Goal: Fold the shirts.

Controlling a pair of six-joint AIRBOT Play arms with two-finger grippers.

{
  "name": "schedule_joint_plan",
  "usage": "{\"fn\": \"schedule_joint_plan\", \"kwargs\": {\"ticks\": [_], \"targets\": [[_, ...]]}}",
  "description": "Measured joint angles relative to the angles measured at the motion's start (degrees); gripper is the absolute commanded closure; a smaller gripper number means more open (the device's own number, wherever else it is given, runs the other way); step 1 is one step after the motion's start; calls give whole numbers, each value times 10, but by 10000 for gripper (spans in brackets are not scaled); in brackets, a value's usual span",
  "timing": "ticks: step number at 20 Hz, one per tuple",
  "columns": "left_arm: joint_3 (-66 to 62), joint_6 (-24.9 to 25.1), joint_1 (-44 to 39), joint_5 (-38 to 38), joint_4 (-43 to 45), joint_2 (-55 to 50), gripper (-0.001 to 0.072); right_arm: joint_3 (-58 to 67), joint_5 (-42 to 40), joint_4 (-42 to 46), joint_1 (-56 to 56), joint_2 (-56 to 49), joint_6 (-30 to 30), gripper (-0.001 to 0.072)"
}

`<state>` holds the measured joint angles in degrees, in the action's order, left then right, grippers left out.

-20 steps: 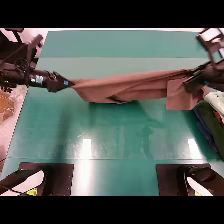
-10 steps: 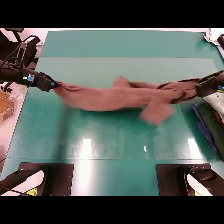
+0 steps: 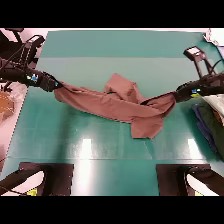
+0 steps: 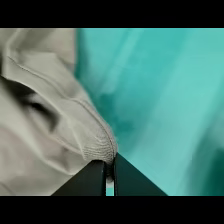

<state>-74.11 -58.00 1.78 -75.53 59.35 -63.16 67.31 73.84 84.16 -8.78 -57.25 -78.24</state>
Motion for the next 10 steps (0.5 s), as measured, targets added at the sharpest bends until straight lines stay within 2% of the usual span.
{"fn": "schedule_joint_plan", "kwargs": {"ticks": [5, 10], "targets": [[0, 0, -2, -1, 4, 0, 687, 0, -1, -13, 0, -40, 3, 693], [6, 0, -3, 19, 6, -1, 687, 0, -40, -15, 0, -90, 3, 693]]}}
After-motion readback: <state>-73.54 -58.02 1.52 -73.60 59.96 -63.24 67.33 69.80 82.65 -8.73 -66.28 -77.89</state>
